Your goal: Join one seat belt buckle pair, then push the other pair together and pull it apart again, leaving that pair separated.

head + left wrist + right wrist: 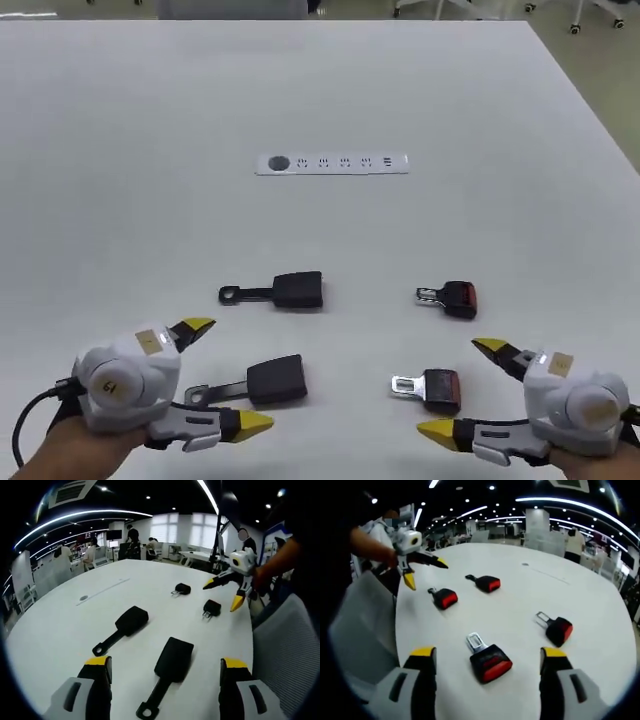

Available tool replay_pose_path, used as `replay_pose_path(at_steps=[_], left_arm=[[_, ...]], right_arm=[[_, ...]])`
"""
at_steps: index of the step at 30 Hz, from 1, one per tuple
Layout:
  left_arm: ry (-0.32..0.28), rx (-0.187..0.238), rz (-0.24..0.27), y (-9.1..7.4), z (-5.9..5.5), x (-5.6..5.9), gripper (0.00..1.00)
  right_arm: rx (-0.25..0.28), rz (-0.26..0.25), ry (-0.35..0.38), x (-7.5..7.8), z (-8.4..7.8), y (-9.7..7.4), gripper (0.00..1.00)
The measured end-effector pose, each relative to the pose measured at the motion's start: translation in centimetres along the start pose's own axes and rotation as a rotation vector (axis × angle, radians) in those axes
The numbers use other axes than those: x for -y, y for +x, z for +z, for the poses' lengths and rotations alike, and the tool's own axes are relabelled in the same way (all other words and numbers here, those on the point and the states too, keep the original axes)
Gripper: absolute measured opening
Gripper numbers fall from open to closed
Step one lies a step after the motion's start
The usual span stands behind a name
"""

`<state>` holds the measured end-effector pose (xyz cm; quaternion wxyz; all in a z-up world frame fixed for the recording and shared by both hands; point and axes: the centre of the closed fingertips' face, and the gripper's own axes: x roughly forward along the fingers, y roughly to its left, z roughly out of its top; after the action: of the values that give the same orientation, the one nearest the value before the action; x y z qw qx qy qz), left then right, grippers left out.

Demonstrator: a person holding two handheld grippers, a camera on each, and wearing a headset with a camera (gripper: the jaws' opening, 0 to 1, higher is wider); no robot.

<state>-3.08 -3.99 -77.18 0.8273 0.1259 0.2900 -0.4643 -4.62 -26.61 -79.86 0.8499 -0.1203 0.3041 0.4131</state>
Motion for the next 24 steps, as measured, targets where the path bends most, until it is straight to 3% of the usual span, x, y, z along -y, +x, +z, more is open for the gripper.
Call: replay_pose_path(at_steps=[14, 24], left_arm=[[0.127, -0.108, -0.098, 2.0, -2.0, 0.5, 0.85], [0.187, -0.165, -0.161, 3.7, -3.0, 0.8, 0.72]], right_arm=[[-0.085, 0.124, -0.073, -0.3, -1.7, 1.2, 0.83], [-0.143, 0.208, -0.122, -0.2, -2.7, 1.8, 0.78]])
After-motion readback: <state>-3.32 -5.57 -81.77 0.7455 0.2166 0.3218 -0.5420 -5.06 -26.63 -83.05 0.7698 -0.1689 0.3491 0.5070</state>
